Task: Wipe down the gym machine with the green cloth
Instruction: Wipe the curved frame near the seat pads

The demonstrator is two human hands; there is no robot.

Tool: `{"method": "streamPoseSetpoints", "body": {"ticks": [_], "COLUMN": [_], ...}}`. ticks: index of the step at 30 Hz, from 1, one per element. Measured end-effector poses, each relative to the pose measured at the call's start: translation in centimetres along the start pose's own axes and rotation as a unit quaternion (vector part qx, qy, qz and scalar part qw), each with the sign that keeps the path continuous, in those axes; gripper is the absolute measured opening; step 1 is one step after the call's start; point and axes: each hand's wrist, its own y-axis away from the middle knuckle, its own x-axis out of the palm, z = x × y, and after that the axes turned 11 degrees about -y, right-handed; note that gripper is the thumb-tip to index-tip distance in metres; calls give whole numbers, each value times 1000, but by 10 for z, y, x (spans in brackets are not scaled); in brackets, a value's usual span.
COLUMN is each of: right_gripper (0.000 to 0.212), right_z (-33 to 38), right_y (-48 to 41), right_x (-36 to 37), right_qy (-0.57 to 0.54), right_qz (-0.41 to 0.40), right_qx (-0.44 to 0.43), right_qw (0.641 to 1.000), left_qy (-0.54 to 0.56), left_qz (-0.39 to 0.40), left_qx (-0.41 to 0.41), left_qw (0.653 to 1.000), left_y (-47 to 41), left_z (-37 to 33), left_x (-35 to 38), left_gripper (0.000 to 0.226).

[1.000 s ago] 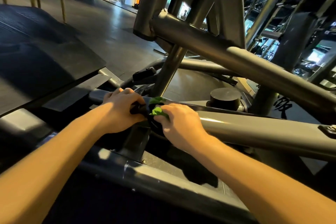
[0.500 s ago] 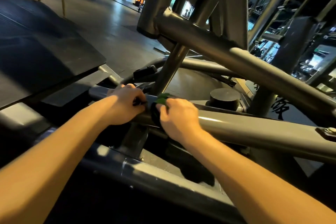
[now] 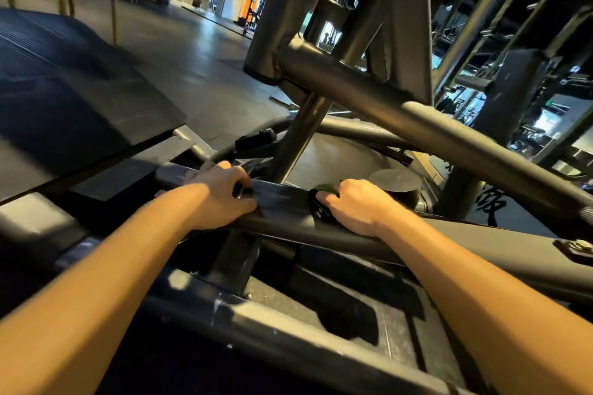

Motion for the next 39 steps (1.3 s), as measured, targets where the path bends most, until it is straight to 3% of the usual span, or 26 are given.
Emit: {"method": "streamPoseSetpoints", "body": {"ticks": [4,11,15,19,21,26,31,33,36,39], "right_gripper": [44,47,40,37,43,46,41,37,35,34], "right_z": [45,74,46,22,22,72,131,137,130,122], "right_y": [-42,-66,-27,38,58,44,-11,-17,-15,12], "right_x": [17,26,8,-4,-1,16,53,60,70,82], "right_qy": [-91,-79,6,112,144,151,176,117,-101,-255], "right_qz": [22,27,12,16,3,3,54,44,-4,-143], "right_qx": [12,-25,-12,-29,-50,-69,-129,-143,-119,-50], "right_qw": [996,996,1000,993,988,986,974,982,988,955], "left_qy": [-16,-19,-5,34,43,53,68,82,127,356], "left_qz": [-21,-23,-11,-35,-38,-70,-46,-52,-52,-28], "left_qx": [-16,-41,-50,-39,-32,2,-28,-45,-61,-53], "left_qw": [1000,999,999,998,998,996,996,994,989,932], "left_y": [2,0,-2,-4,-4,2,2,2,8,29], "left_z": [2,3,12,20,22,27,45,51,47,33], "left_x": [4,2,2,7,9,12,14,16,5,-11], "left_gripper": [44,60,60,25,19,15,22,25,23,15]}}
